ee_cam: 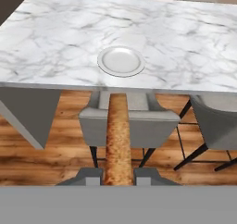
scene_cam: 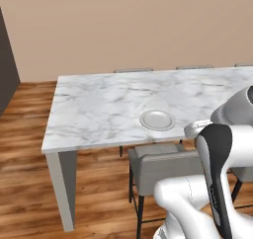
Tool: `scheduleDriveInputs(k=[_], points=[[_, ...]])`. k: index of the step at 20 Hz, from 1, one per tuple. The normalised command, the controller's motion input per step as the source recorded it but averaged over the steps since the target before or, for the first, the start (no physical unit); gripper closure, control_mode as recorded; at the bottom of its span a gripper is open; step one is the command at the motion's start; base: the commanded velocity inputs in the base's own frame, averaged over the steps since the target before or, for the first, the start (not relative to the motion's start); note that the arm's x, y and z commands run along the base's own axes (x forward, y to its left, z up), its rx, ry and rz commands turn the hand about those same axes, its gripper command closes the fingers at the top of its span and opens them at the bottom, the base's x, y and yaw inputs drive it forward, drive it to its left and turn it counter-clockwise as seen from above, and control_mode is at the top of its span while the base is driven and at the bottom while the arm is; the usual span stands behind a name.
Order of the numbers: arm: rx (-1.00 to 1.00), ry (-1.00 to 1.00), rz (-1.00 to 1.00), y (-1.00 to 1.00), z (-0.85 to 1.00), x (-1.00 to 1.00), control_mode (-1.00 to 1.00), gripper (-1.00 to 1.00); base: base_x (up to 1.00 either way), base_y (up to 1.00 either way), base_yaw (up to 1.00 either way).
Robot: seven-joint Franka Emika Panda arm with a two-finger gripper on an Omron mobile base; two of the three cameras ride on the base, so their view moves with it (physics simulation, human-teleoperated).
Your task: Start the toaster. Once the lever pops up, take the bread to the plate on the dining counter.
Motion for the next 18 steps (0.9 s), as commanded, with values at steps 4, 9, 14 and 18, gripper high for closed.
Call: scheduleDriveInputs(k=[4,9,14,18], points=[[0.0,0.0,0.0,0.0,0.0,0.0,1.0,1.0,0.4,0.09,0.0],[0.0,0.0,0.0,0.0,0.0,0.0,1.0,1.0,0.44,0.22,-0.05],[0.0,0.0,0.0,0.0,0.0,0.0,1.0,1.0,0.28,0.26,-0.12],[0.0,0.0,0.0,0.0,0.0,0.0,1.0,1.0,0.25,0.24,-0.13]])
